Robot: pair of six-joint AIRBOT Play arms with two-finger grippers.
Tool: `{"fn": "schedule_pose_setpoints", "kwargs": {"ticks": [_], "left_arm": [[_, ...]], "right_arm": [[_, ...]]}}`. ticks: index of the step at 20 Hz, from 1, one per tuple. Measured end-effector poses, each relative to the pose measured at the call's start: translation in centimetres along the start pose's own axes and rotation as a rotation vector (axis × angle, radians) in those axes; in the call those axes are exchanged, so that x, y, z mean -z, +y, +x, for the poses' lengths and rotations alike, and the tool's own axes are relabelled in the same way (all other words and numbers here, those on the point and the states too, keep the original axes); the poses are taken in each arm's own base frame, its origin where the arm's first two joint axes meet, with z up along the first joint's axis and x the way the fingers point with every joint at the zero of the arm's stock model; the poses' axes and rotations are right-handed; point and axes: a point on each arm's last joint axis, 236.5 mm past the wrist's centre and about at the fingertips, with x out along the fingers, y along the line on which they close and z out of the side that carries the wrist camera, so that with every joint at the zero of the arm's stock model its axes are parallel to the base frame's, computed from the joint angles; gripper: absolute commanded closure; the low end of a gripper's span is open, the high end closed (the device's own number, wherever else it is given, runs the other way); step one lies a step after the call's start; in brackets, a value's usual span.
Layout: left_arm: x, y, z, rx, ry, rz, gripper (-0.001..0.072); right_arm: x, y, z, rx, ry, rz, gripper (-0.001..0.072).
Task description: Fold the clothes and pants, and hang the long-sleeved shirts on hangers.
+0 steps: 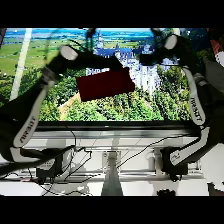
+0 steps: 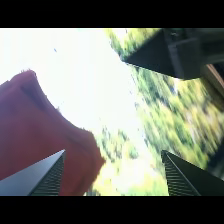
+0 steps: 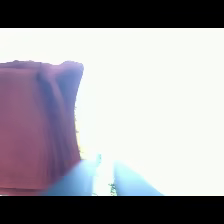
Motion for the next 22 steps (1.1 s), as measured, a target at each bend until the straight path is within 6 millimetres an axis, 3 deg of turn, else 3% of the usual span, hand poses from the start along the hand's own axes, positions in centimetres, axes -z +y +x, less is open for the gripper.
{"fn": "schedule_pose_setpoints", "kwargs": {"ticks": [3,5,6,9,13,14,15,16,18,19,22], "left_arm": [[-0.4,0.0,1.2,-0.028,-0.04,0.02,0.0005],[-0.3,0.7,0.7,-0.047,-0.027,0.05,0.0005],[-0.2,1.1,0.1,-0.057,-0.008,0.069,0.0006],[0.5,2.8,-2.2,-0.089,0.061,0.113,0.0006],[-0.7,4.9,-6.0,-0.134,0.063,0.121,0.0007],[-1.1,5.3,-6.9,-0.146,0.055,0.123,0.0007],[-1.5,5.5,-7.6,-0.152,0.048,0.124,0.0007],[-2.0,5.5,-8.3,-0.158,0.035,0.126,0.0006],[-2.7,5.4,-9.5,-0.167,0.016,0.134,0.0008],[-2.9,5.2,-10.0,-0.17,0.008,0.14,0.0011],[-3.9,4.5,-11.7,-0.182,-0.019,0.168,0.0022]], "right_arm": [[0.9,-4.4,-0.8,0.026,0.021,0.06,0.0193],[2.3,-5.7,0.1,0.001,0.065,0.109,0.0085],[3.1,-5.5,1.0,-0.038,0.09,0.139,0.0069],[5.5,-2.3,4.6,-0.205,0.178,0.23,0.007],[6.7,6.2,9.2,-0.442,0.237,0.293,0.0075],[6.9,8.3,10.0,-0.485,0.25,0.305,0.0151],[7.3,10.2,10.8,-0.513,0.263,0.309,0.0167],[7.8,12.2,11.5,-0.537,0.278,0.309,0.0269],[8.4,15.0,12.6,-0.547,0.286,0.26,0.0594],[8.5,16.0,12.9,-0.543,0.279,0.22,0.0697],[7.5,18.3,12.4,-0.528,0.241,0.084,0.0697]]}}
